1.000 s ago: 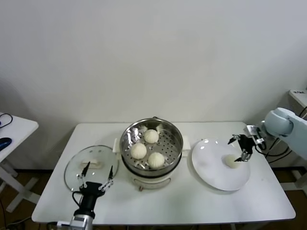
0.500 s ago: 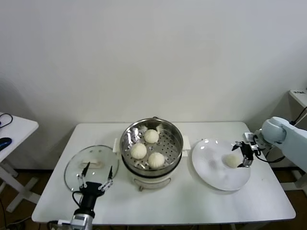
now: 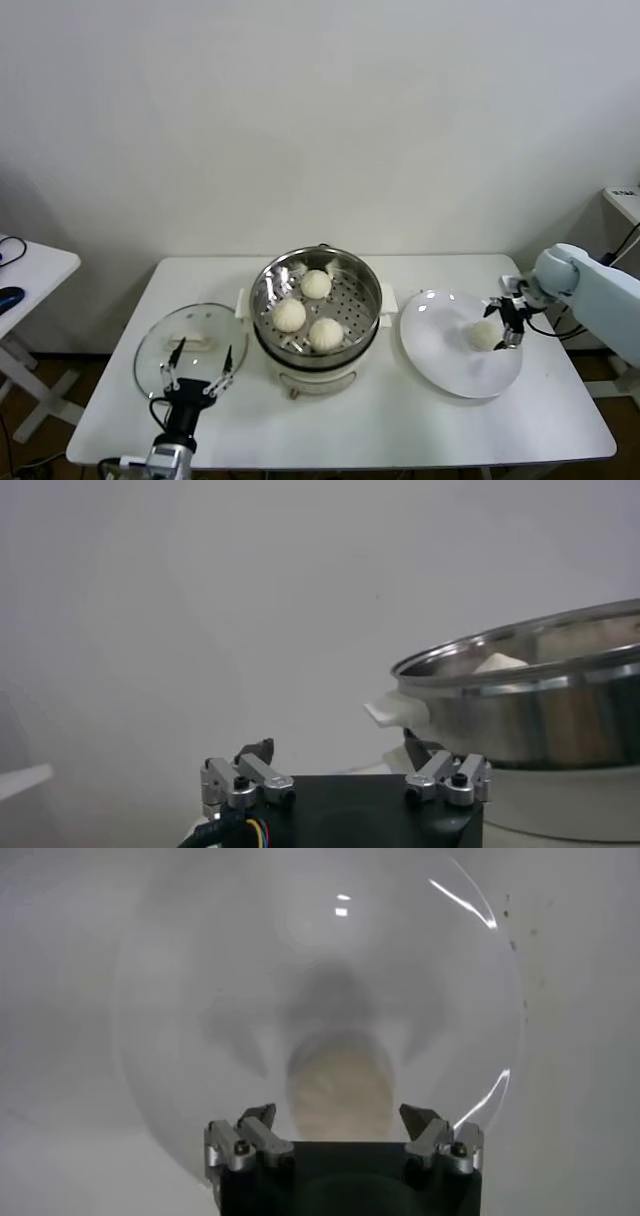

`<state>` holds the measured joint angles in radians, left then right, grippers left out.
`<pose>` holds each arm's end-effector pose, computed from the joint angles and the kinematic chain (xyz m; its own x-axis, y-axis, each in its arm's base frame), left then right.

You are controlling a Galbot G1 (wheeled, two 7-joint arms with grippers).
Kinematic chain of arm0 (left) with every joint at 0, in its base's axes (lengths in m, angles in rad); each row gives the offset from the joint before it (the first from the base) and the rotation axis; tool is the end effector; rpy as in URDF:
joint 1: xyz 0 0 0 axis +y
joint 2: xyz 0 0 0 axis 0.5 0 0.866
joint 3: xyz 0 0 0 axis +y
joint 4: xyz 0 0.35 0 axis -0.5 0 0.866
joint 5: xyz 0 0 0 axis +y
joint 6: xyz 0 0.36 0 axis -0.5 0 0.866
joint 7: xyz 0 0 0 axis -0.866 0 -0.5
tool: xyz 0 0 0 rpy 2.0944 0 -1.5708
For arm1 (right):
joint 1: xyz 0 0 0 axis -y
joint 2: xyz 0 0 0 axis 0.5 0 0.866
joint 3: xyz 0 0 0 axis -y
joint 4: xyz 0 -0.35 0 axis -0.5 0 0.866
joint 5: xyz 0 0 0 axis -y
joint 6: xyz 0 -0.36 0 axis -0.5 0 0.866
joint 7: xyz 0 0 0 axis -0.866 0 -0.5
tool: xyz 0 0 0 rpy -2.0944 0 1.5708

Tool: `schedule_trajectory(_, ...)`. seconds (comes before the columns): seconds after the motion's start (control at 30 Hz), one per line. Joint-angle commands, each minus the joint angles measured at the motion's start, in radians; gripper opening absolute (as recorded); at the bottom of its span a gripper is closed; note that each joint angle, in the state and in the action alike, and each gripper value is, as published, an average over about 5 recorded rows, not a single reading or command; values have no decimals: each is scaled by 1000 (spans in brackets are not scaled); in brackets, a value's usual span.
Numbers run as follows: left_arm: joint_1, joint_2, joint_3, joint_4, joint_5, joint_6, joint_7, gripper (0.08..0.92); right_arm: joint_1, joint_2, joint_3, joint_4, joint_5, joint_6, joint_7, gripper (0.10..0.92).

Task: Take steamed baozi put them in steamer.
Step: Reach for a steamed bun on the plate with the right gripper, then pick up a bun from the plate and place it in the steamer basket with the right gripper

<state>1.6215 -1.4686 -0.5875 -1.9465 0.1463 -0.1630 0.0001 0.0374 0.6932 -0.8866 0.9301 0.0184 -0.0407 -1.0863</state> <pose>0.1640 0.0435 -0.3617 -0.9991 0.0212 0.0368 0.0300 0.9649 0.2609 0.5346 -0.2527 -0.2304 -0.1235 -0.1092 0.9863 -0.9916 0.0512 -0.1185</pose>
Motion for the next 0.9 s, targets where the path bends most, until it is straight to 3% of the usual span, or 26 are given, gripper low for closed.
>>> schedule_trajectory(0.03, -2, -1, 0, 5, -1, 3, 0, 823, -1, 62, -7, -98, -6, 11, -7, 823)
schedule_trajectory(0.47, -5, -3, -2, 13, -1, 3, -1, 823, -3, 93, -6, -133, -7, 12, -26, 817)
schedule_trajectory(0.7, -5, -4, -1, 9, -1, 4, -2, 823, -3, 86, -6, -129, -3, 13, -29, 715)
schedule_trajectory(0.9, -3, -4, 0, 8, 1, 4, -2, 823, 0, 79, -5, -123, 16, 11, -28, 692)
